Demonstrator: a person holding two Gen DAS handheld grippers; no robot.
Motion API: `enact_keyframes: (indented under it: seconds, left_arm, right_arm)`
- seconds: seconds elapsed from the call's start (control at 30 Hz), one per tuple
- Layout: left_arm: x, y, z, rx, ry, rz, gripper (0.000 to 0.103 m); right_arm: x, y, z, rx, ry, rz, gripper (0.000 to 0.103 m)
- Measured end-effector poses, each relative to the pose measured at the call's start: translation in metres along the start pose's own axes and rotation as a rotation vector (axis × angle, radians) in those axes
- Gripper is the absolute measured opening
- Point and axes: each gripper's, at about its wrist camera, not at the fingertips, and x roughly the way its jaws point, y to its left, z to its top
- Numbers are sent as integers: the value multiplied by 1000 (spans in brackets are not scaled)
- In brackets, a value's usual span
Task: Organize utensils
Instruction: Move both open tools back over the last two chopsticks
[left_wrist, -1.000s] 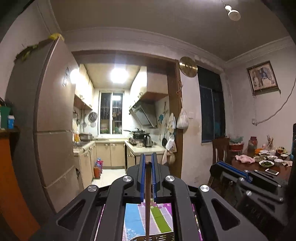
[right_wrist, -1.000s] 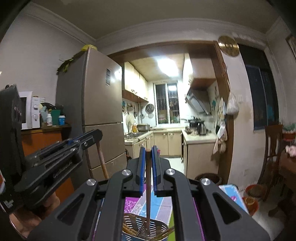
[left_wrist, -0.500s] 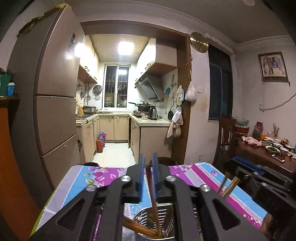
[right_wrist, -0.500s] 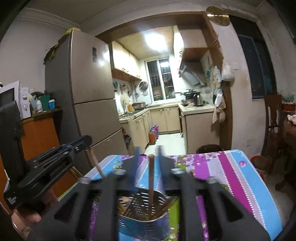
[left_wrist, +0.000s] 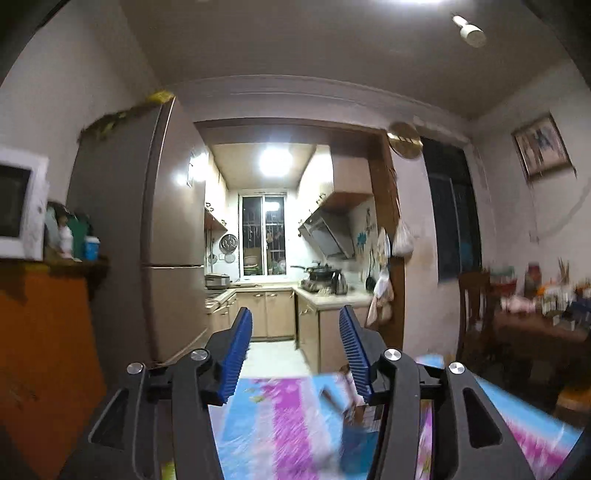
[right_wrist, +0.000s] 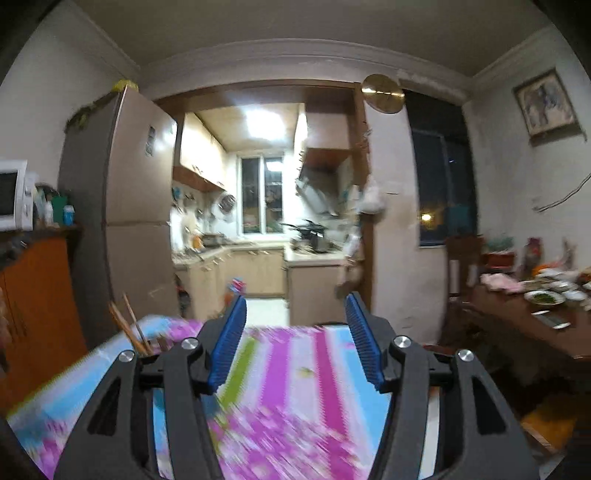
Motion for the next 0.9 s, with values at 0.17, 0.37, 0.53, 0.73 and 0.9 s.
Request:
enact_keyframes:
  seconds: [0.17,0.37,0.53,0.73,0.9]
  left_arm:
    - [-67,-10,-49,126,169,-57,51]
    - [-114,-50,-148,174,480,-200,48]
    - [-139,-85,-205,144,611,-311,35]
    - [-135,-102,-235,100,662,-330,22]
    - [-135,-114,-238,105,642,-326,22]
  right_arm:
    - [-61,-8,-49,-70,128,-57,59]
    - [-94,24,-127,-53,380,40,59]
    - [-99,61,-178,-16,508,175,49]
    - [-100,115,-214,-56,554,311,36]
    - [-103,125,-219,-86,528,316,36]
